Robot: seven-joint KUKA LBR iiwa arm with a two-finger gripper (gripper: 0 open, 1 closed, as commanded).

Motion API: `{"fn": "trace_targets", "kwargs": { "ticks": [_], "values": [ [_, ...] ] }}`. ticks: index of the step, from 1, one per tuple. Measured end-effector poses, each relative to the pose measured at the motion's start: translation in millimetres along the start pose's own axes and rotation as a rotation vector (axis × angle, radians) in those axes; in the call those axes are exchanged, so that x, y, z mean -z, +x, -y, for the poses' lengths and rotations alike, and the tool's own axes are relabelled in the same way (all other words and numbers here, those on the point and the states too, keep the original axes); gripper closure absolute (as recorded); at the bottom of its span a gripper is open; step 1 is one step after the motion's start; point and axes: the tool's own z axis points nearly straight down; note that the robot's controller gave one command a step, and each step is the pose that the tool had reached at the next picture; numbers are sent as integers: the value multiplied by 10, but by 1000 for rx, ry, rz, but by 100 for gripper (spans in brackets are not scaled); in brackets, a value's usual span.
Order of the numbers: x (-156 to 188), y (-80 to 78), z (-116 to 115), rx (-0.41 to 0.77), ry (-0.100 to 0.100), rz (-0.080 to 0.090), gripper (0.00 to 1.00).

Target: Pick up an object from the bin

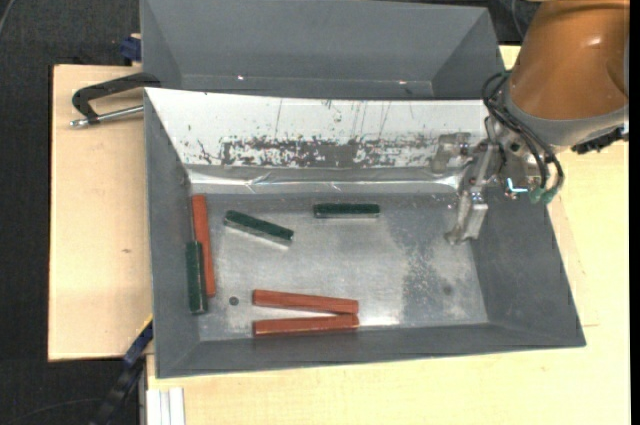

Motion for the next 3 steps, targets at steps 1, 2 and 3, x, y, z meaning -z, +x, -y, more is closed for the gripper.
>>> {"fn": "trace_targets", "kwargs": {
  "ticks": [1,2,3],
  "values": [
    [-564,-84,-733,-81,-3,1,0],
    [-1632,-479,-754,-115,-1,0,0],
    [-1584,-494,-751,-115,0,7,100]
  ]
}}
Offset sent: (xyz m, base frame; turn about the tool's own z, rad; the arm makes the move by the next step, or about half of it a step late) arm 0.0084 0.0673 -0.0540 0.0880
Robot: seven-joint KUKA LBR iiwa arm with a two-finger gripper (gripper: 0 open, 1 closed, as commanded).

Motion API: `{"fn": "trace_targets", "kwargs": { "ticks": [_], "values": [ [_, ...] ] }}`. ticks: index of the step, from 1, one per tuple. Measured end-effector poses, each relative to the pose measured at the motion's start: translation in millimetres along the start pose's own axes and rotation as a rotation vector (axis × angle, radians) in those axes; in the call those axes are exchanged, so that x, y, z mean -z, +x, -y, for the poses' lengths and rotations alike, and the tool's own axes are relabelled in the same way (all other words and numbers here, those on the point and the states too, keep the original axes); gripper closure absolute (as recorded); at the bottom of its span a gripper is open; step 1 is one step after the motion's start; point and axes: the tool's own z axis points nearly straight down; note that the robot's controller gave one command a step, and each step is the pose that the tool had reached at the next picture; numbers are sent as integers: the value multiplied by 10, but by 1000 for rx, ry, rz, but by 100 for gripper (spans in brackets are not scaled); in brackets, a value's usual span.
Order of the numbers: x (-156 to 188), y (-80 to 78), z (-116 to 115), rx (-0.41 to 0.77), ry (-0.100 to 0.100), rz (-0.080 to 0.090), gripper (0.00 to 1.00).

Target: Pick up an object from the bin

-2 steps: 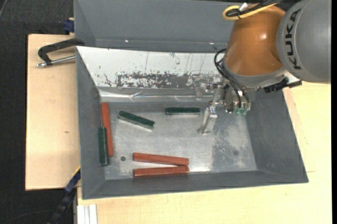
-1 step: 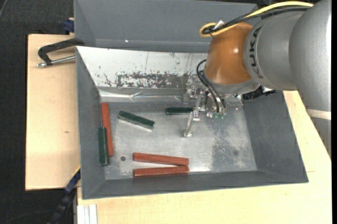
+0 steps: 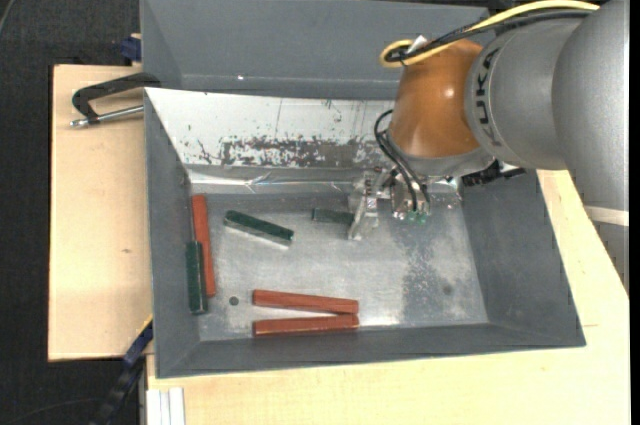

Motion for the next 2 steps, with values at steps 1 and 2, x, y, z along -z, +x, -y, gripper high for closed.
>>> {"fn": "trace_targets", "kwargs": {
  "ticks": [1,2],
  "values": [
    [1016,178,-98,-50,-3,11,100],
    [1780,187,-83,-78,-3,13,100]
  ]
}}
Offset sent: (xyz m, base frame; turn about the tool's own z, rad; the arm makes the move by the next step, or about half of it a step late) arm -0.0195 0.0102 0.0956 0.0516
